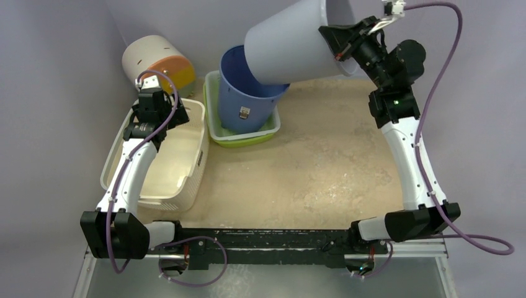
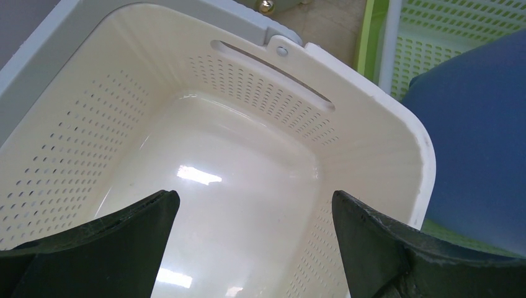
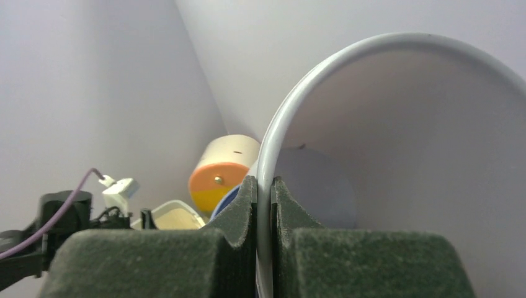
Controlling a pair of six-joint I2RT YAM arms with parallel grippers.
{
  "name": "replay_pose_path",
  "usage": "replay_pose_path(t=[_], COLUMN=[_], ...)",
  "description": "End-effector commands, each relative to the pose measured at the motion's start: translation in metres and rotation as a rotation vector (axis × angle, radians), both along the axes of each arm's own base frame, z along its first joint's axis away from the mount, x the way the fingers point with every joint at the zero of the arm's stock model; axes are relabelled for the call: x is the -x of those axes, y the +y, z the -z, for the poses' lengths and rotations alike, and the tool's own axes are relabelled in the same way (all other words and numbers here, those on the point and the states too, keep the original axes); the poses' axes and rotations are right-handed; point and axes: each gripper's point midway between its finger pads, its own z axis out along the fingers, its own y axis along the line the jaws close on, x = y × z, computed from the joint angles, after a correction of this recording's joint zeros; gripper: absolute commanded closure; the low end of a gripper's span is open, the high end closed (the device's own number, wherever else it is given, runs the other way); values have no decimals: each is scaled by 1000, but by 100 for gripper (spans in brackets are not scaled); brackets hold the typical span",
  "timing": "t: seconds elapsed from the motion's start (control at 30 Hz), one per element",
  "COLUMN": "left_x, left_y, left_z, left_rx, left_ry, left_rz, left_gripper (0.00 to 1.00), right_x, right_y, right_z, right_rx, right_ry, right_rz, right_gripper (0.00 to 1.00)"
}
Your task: Turn the large container upside down
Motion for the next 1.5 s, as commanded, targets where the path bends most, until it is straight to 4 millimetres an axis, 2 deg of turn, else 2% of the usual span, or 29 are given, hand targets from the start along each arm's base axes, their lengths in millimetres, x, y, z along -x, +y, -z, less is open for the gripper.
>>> replay_pose_path(t=[0.0,0.03,0.1,0.3,0.5,0.73,1.0,1.17,1.3,1.47], left_x=[-5,-5,-3,0,-1,-1,-2,-3,-5,-9], left_y=[-1,0,0,3,3,4,5,5,5,5], left_z=[-26,-27,-28,-29,-32,-32,-28,-25,-23,-21], left_rx=[3,1,-2,-14,-13,-20,-22,-24,-28,-23], left_ry=[-89,-90,-90,-82,-87,-82,-74,-68,-62,-58], left_rz=[5,6,4,-3,-6,-8,-10,-10,-11,-13], left_gripper=[4,4,4,4,4,4,4,4,4,4], right_x=[42,35,31,25,7,-26,-70,-83,-94,-102], right_y=[-20,-25,-31,-44,-57,-68,-96,-118,-133,-140], right_z=[-47,-30,-12,21,68,122,208,259,292,326], right_rx=[-159,-190,-239,-352,-456,-457,-436,-492,-512,-513], right_ry=[-189,-143,-107,-40,50,164,358,427,476,542], right_rz=[-170,-206,-283,-417,-484,-406,-232,-214,-178,-152], right_gripper=[100,100,100,100,100,100,100,100,100,100])
